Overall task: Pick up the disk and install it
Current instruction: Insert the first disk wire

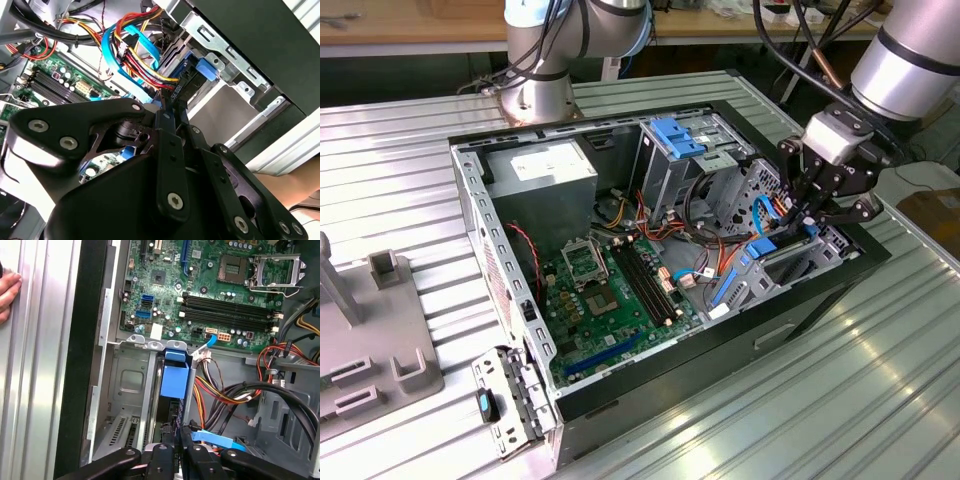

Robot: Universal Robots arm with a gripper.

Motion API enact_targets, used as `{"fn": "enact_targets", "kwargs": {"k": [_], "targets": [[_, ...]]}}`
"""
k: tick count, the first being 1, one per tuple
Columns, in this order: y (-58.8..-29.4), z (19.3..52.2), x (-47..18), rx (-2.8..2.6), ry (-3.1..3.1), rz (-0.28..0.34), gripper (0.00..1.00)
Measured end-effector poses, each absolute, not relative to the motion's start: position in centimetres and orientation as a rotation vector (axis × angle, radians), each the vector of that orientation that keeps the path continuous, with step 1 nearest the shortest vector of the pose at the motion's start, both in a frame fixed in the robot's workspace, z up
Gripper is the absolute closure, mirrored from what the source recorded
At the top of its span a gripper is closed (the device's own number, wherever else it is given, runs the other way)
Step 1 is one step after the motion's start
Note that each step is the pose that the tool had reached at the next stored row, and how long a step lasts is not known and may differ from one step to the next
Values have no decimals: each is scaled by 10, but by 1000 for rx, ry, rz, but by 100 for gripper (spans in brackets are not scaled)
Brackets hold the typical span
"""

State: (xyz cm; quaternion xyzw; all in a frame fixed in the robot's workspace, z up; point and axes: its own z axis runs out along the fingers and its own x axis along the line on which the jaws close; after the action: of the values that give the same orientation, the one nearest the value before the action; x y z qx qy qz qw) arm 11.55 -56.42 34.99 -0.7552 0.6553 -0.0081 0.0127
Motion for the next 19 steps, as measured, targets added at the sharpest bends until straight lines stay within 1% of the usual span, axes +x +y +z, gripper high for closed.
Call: {"fn": "enact_targets", "kwargs": {"k": [19], "targets": [[-564,347,114,-2238,2169,-28,83]]}}
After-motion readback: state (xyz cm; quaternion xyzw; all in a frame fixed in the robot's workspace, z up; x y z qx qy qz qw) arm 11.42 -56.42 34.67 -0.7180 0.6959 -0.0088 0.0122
